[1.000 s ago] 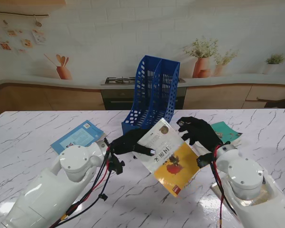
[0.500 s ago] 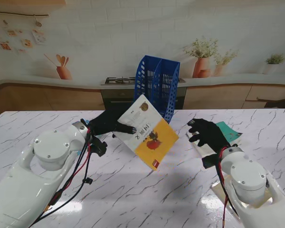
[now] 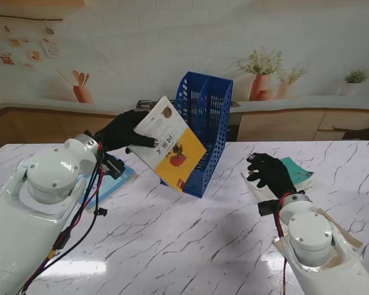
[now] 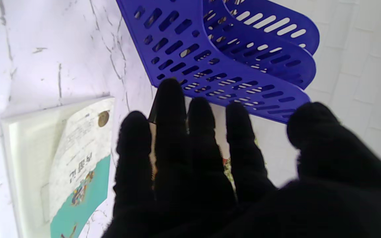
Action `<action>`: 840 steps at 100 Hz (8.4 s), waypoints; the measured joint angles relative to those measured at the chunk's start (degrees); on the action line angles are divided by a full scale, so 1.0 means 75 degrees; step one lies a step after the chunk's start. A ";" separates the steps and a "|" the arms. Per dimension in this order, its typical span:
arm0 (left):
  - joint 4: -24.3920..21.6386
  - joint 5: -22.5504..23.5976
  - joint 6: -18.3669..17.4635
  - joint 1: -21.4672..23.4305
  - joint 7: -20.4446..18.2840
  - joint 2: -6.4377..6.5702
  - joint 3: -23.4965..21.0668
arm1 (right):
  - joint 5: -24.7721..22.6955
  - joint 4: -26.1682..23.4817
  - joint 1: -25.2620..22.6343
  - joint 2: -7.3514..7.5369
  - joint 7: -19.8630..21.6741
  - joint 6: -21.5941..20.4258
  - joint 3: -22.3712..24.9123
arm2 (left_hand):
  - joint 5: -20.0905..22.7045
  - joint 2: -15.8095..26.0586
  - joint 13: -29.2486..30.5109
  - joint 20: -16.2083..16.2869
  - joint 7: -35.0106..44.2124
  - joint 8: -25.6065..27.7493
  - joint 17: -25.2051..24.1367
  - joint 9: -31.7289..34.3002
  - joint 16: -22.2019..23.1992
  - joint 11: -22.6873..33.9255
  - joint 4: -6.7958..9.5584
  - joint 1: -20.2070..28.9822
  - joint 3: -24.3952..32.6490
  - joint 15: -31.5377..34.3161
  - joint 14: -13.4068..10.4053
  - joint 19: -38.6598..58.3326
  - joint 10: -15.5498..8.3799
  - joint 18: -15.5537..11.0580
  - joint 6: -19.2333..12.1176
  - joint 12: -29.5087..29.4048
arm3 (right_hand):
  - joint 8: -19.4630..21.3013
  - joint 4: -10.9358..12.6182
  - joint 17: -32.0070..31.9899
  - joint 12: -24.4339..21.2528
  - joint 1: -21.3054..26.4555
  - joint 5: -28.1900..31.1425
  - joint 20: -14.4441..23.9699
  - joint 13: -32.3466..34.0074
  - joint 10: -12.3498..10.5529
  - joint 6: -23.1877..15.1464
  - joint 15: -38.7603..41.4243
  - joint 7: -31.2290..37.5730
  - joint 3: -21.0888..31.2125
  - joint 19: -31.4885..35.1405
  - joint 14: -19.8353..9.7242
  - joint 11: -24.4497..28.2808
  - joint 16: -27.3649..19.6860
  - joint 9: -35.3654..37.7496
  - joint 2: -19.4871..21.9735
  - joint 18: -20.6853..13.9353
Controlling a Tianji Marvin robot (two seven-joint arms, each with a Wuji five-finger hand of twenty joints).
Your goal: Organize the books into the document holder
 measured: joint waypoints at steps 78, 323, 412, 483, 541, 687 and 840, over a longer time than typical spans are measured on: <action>0.1894 0.0611 0.0203 -0.1582 0.0320 -0.0122 0.0587 | -0.0412 0.0274 -0.0068 0.0082 0.0315 -0.0646 0.0098 | 0.0101 -0.0168 0.0007 0.0031 0.0081 0.0004 0.0004 0.0092 -0.0078 -0.0087 -0.0001 -0.0051 0.0060 0.0227 0.0000 0.0173 -0.0114 0.0000 -0.0194 -0.0005 | 0.0098 0.0000 -0.1855 0.0199 -0.0279 0.0835 -0.1126 -0.0404 -0.0292 -0.0499 -0.1384 0.0638 0.0015 -0.1909 0.0185 -0.0192 -0.0218 0.0375 -0.0584 0.0005; 0.8224 -0.0275 -0.2129 -0.5381 0.1150 -0.1541 0.4067 | -0.0213 0.0557 -0.0137 0.0102 0.0439 -0.0835 0.0339 | 0.0118 -0.0266 0.0032 0.0027 0.0261 0.0005 0.0011 0.0095 -0.0234 -0.0368 -0.0075 -0.0083 0.0081 0.0375 -0.0006 0.0174 -0.0259 -0.0012 -0.0385 -0.0179 | 0.0000 0.0000 -0.1929 0.0293 -0.0294 0.0925 -0.1141 -0.0405 -0.0297 -0.0565 -0.1451 0.0747 -0.0214 -0.1989 0.0186 -0.0316 -0.0219 0.0451 -0.0522 0.0005; 0.8340 -0.0339 -0.2219 -0.5021 0.1084 -0.1588 0.4235 | -0.0218 0.0607 -0.0170 0.0139 0.0574 -0.0908 0.0342 | -0.0361 0.0237 -0.0183 -0.1184 0.0657 -0.1567 -0.0705 -0.0228 -0.0578 -0.1169 -0.0167 0.0023 -0.0723 -0.0614 0.0003 -0.0124 0.0052 0.0178 -0.0387 -0.1064 | 0.0000 0.0000 -0.1938 0.0293 -0.0288 0.0925 -0.1141 -0.0414 -0.0297 -0.0565 -0.1451 0.0747 -0.0399 -0.2068 0.0186 -0.0322 -0.0219 0.0450 -0.0436 0.0005; 0.8100 -0.0619 -0.2027 -0.4826 0.0761 -0.1515 0.4095 | -0.0199 0.0620 -0.0187 0.0143 0.0603 -0.0940 0.0377 | -0.0654 0.1312 -0.1976 0.0312 -0.0927 -0.3838 -0.3615 -0.2028 -0.1290 0.0137 -0.0154 0.0120 -0.1875 -0.1184 0.0701 -0.1632 0.0475 0.1219 -0.0567 -0.3248 | -0.0001 0.0000 -0.1944 0.0293 -0.0287 0.0925 -0.1141 -0.0415 -0.0297 -0.0565 -0.1459 0.0747 -0.0437 -0.2071 0.0186 -0.0324 -0.0219 0.0450 -0.0346 0.0005; 0.6300 -0.0127 -0.1317 -0.3933 0.1044 -0.1049 0.3159 | -0.0149 0.0628 -0.0180 0.0153 0.0672 -0.0938 0.0369 | -0.0445 0.2995 -0.5155 -0.0653 -0.4707 -0.5510 -0.7881 -0.3512 -0.2589 -0.0783 -0.0018 -0.1206 -0.3687 -0.4187 0.1512 -0.5674 0.0477 0.1874 -0.0294 -0.3667 | -0.0001 0.0000 -0.1945 0.0293 -0.0286 0.0925 -0.1142 -0.0415 -0.0291 -0.0565 -0.1459 0.0747 -0.0513 -0.2073 0.0186 -0.0400 -0.0220 0.0446 -0.0292 0.0005; 0.0588 0.0375 -0.2055 0.0760 0.2523 -0.0558 0.0797 | -0.0012 0.0695 -0.0135 0.0173 0.0747 -0.1075 0.0165 | -0.0181 0.3570 -0.5039 -0.0182 -0.5153 -0.5510 -0.7859 -0.3655 -0.2261 -0.1012 0.0119 -0.0802 -0.5697 -0.4101 0.1540 -0.5728 0.0530 0.1886 -0.0302 -0.3636 | -0.0001 0.0000 -0.2014 0.0293 -0.0286 0.0922 -0.1142 -0.0416 -0.0290 -0.0565 -0.1459 0.0586 -0.0591 -0.2087 0.0186 -0.0402 -0.0220 0.0441 -0.0191 0.0005; 0.1488 0.1278 -0.2210 0.2362 0.1804 -0.0330 0.0256 | -0.0247 0.0574 -0.0262 0.0250 0.1007 -0.1017 0.0228 | -0.0312 0.3465 -0.6035 -0.1272 -0.5069 -0.5412 -0.8356 -0.4179 -0.3163 -0.1286 0.0120 -0.0234 -0.3953 -0.5097 0.1296 -0.7536 0.0329 0.0864 -0.0780 -0.3675 | -0.0001 0.0000 -0.2016 0.0287 -0.0282 0.0921 -0.1142 -0.0416 -0.0290 -0.0565 -0.1461 0.0484 -0.0591 -0.2087 0.0186 -0.0482 -0.0220 0.0441 -0.0190 0.0005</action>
